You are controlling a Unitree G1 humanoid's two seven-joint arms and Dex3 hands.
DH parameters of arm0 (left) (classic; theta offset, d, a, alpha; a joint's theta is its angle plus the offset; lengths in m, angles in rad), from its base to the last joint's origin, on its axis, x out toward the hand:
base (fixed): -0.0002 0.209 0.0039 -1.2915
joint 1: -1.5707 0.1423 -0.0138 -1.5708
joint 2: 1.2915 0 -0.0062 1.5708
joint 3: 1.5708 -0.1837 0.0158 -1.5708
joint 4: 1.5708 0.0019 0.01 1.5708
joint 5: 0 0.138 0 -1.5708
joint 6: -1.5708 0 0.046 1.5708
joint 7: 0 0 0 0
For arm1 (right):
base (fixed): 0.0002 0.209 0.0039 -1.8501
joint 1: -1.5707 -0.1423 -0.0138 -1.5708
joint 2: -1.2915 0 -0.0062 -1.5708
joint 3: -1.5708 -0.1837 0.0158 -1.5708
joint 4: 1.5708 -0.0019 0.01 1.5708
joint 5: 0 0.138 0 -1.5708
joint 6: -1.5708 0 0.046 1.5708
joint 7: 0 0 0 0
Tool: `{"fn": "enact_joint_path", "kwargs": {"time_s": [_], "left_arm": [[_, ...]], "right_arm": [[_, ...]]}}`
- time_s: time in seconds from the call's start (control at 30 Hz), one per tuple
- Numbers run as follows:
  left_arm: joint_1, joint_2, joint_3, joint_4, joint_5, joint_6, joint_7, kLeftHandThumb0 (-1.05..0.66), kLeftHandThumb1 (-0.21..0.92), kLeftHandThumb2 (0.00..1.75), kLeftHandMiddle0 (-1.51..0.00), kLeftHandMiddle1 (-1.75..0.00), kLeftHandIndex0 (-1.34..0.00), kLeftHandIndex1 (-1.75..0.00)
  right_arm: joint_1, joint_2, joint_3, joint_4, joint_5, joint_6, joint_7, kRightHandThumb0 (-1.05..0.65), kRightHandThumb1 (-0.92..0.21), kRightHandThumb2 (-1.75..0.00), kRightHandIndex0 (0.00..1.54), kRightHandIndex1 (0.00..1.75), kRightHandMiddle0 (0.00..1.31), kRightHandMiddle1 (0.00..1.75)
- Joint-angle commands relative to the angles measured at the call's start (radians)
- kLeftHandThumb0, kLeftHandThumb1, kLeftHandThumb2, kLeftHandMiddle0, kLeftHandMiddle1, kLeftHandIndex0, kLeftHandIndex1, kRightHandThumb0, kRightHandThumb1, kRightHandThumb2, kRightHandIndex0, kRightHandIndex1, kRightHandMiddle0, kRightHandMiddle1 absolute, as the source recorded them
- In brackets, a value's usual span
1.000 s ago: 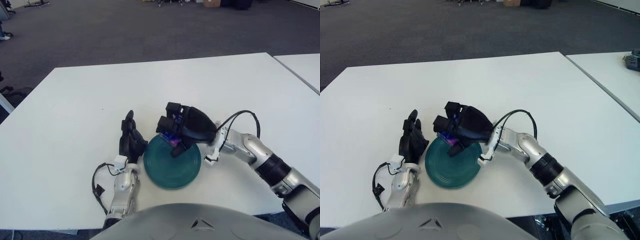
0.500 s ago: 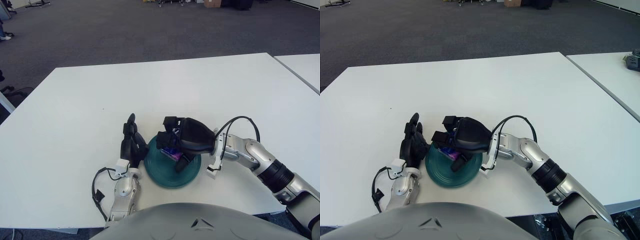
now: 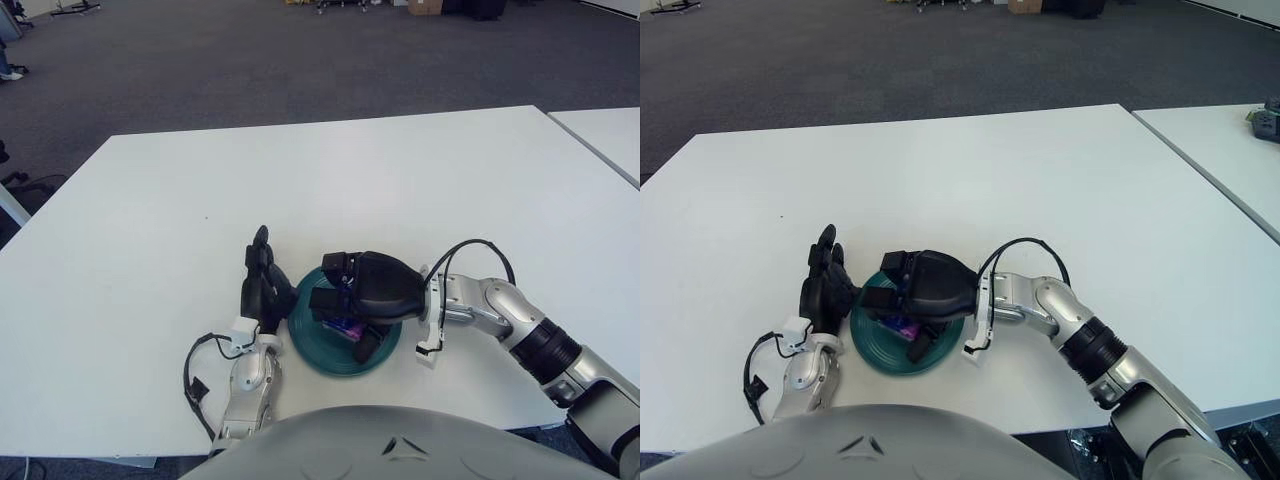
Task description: Put the gum into the plate.
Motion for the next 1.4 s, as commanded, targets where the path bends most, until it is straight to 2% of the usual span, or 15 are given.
{"fn": "enact_joint_path", "kwargs": {"time_s": [0.0,0.17,0.23,0.33,0.37,0.43,0.57,0.7,0.73,0.83,0.93,1.1,1.37], "left_arm": [[-0.026,-0.055,0.018,0.054,-0.019,0.027,-0.007,-0.92,0.92,1.07,-0.1,-0.01,0.0,-0.41],[-0.022,-0.053,0.015,0.062,-0.026,0.023,-0.014,-0.91,0.92,1.07,-0.11,-0.01,0.0,-0.42],[-0.017,-0.052,0.011,0.052,-0.028,0.027,-0.015,-0.9,0.92,1.07,-0.11,-0.01,0.0,-0.42],[-0.009,-0.051,0.006,0.032,-0.029,0.037,-0.015,-0.9,0.92,1.07,-0.1,0.0,0.0,-0.4],[-0.009,-0.05,0.005,0.029,-0.032,0.04,-0.019,-0.9,0.92,1.07,-0.1,0.0,0.0,-0.39],[-0.009,-0.049,0.005,0.026,-0.036,0.044,-0.024,-0.9,0.92,1.08,-0.09,0.0,0.0,-0.35],[-0.009,-0.049,0.007,0.028,-0.039,0.041,-0.032,-0.9,0.92,1.09,-0.09,0.0,0.0,-0.32],[-0.018,-0.053,0.019,0.059,-0.054,0.015,-0.045,-0.9,0.92,1.1,-0.1,-0.01,0.0,-0.3],[-0.018,-0.054,0.019,0.062,-0.056,0.01,-0.047,-0.9,0.92,1.1,-0.1,-0.01,0.0,-0.3],[-0.019,-0.057,0.022,0.07,-0.067,-0.005,-0.053,-0.9,0.92,1.1,-0.11,-0.01,0.0,-0.32],[-0.018,-0.056,0.025,0.078,-0.078,-0.016,-0.064,-0.9,0.92,1.08,-0.12,-0.01,0.0,-0.32],[-0.012,-0.059,0.027,0.084,-0.08,-0.038,-0.065,-0.9,0.92,1.05,-0.11,0.0,0.0,-0.31],[-0.01,-0.065,0.029,0.089,-0.078,-0.036,-0.053,-0.89,0.92,1.05,-0.13,-0.01,0.0,-0.32]], "right_arm": [[-0.014,0.017,-0.011,0.004,-0.014,0.025,0.026,-0.5,-0.85,-0.64,1.08,1.75,0.89,1.75],[-0.015,0.026,-0.009,0.0,-0.02,0.036,0.042,-0.49,-0.85,-0.63,1.05,1.75,0.86,1.75],[-0.012,0.029,-0.01,-0.002,-0.009,0.041,0.056,-0.49,-0.85,-0.62,0.99,1.75,0.79,1.75],[-0.01,0.03,-0.011,-0.005,0.003,0.04,0.072,-0.44,-0.64,-0.89,0.93,1.75,0.56,1.75],[-0.011,0.03,-0.011,-0.003,0.01,0.037,0.08,-0.43,-0.64,-0.9,0.91,1.75,0.52,1.75],[-0.013,0.029,-0.01,-0.001,0.02,0.031,0.091,-0.41,-0.65,-0.88,0.82,1.75,0.42,1.75],[-0.013,0.026,-0.013,0.006,0.024,0.019,0.095,-0.39,-0.7,-0.81,0.72,1.75,0.35,1.74],[-0.02,0.015,-0.019,0.02,0.017,-0.004,0.083,-0.37,-0.86,-0.59,0.55,1.75,0.25,1.73],[-0.021,0.013,-0.021,0.023,0.016,-0.009,0.081,-0.51,-0.88,-0.59,0.5,1.75,0.21,1.63],[-0.042,-0.001,-0.032,0.04,0.032,-0.04,0.08,-0.69,-0.91,-0.6,0.41,1.75,0.16,1.47],[-0.066,-0.005,-0.039,0.05,0.06,-0.064,0.1,-0.76,-0.92,-0.62,0.35,1.71,0.12,1.39],[-0.059,0.004,-0.043,0.056,0.108,-0.057,0.139,-0.82,-0.92,-0.64,0.32,1.63,0.1,1.33],[-0.028,0.007,-0.067,0.036,0.207,-0.007,0.213,-0.88,-0.92,-0.71,0.31,1.19,0.06,1.28]]}}
